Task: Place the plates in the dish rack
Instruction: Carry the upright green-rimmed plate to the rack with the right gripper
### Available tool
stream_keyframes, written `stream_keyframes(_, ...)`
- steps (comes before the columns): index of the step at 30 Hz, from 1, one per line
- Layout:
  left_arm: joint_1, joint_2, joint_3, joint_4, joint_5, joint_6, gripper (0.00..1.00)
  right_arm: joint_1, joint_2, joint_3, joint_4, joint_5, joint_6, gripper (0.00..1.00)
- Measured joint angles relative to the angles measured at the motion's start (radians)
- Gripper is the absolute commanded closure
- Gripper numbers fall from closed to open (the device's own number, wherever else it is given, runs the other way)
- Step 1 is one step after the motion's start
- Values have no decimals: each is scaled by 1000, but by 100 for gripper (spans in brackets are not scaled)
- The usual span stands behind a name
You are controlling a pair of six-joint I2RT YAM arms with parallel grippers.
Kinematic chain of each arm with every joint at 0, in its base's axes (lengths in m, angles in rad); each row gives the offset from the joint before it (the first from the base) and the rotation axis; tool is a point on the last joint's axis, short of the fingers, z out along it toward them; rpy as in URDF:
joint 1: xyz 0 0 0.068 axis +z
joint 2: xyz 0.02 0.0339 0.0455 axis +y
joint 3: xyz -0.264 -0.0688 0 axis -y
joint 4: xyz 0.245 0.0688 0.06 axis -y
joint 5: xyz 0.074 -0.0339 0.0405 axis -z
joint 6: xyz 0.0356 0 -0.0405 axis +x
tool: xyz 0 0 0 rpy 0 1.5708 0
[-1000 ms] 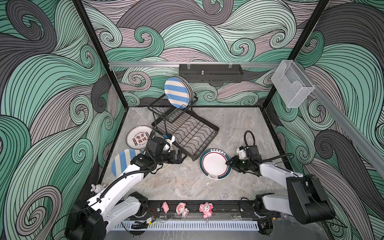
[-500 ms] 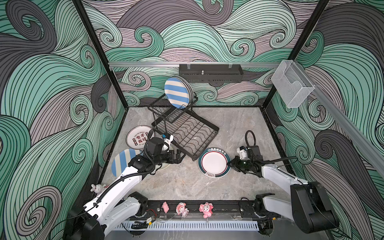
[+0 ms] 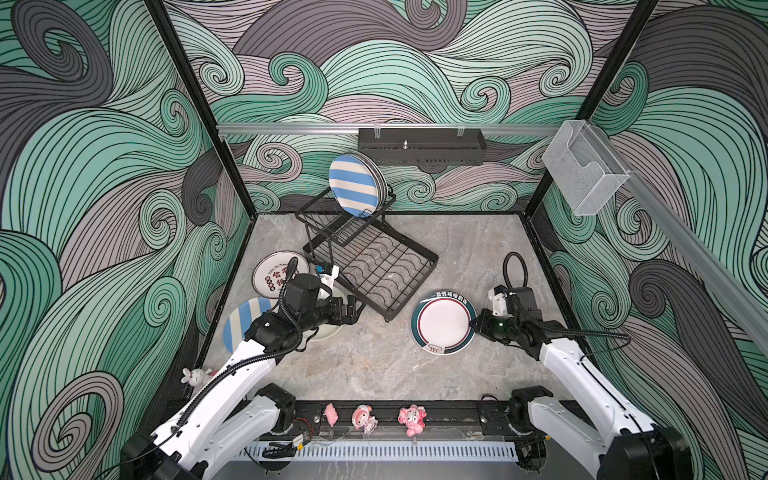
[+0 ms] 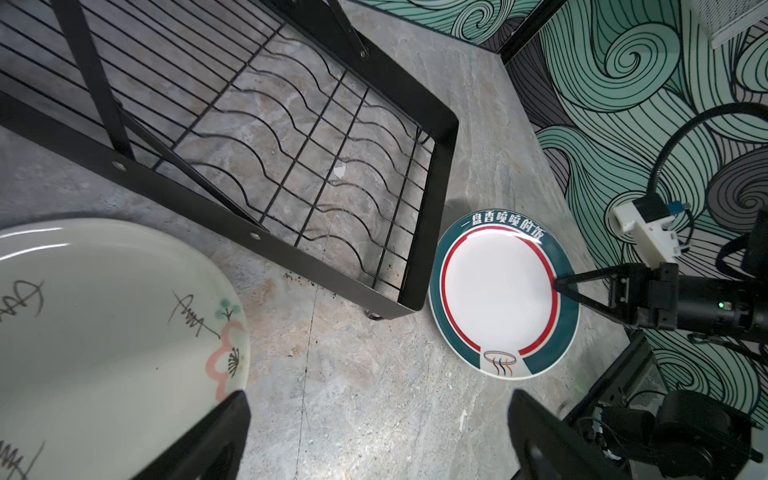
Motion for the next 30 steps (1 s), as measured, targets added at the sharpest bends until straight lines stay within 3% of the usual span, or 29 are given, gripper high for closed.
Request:
stream_keyframes(7,108,-2,72,-84,17,8,1,0,-22,139,-77,23,-59,100)
stream_keyframes(17,364,0,177,-224,125,89,1,21,41,486,-135,33,-147,100)
stream_keyframes(23,454,53,172,-220,206,104,2,169,160,685,-124,149,-204,100)
stream_keyframes(30,463,59,128,-204,229,124,1,322,372,960,-68,286,-289,100)
